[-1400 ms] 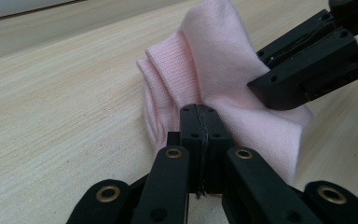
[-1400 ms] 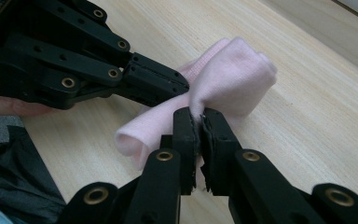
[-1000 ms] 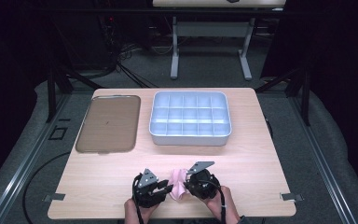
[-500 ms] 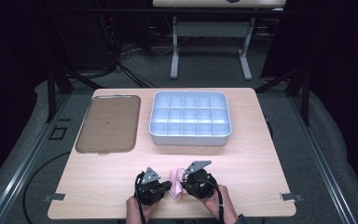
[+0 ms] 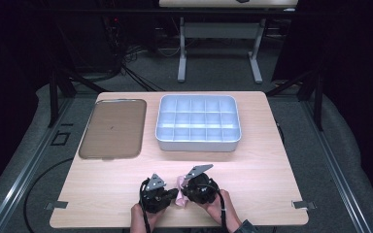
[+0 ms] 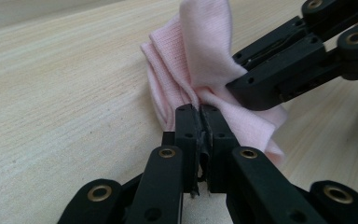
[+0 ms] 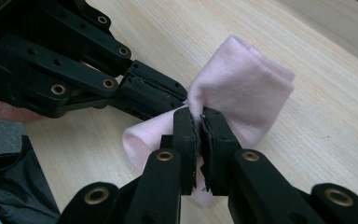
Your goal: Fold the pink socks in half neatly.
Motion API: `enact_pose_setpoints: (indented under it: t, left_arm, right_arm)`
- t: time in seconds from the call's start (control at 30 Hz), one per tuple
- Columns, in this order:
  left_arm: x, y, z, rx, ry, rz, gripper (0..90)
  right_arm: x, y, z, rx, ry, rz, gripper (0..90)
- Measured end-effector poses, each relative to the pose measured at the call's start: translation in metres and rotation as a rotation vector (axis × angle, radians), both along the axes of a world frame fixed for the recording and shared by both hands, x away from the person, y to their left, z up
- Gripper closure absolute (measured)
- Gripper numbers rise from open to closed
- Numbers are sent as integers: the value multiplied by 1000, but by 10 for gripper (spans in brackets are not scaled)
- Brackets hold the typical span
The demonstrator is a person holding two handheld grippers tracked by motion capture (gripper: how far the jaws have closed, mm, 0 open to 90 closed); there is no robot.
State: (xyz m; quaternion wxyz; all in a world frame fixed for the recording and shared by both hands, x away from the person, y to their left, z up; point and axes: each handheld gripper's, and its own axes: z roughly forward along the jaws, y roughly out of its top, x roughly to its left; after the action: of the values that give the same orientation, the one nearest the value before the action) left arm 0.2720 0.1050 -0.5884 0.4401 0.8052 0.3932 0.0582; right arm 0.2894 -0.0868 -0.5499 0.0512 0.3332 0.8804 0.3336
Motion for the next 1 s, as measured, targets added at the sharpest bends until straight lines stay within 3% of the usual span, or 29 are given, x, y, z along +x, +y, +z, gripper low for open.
enact_pose_setpoints:
  t: [0.43,0.53,0.67,0.73,0.9,1.0]
  left_arm:
    - [0,5,1,-4,8,-31,852]
    - [-2,12,4,11,1,-12,834]
    - [-6,22,14,-7,-36,14,884]
    - [-8,23,21,-3,-79,18,898]
    - [-7,10,33,-17,-129,-22,900]
    - [-2,-2,35,3,-138,-46,900]
  right_arm:
    - [7,-2,-8,17,42,9,850]
    - [7,-1,-9,15,35,6,850]
    - [7,-1,-9,7,30,2,851]
    - [6,0,-9,3,26,0,850]
    - [5,1,-9,-3,20,-1,851]
    - [5,1,-9,-9,17,1,850]
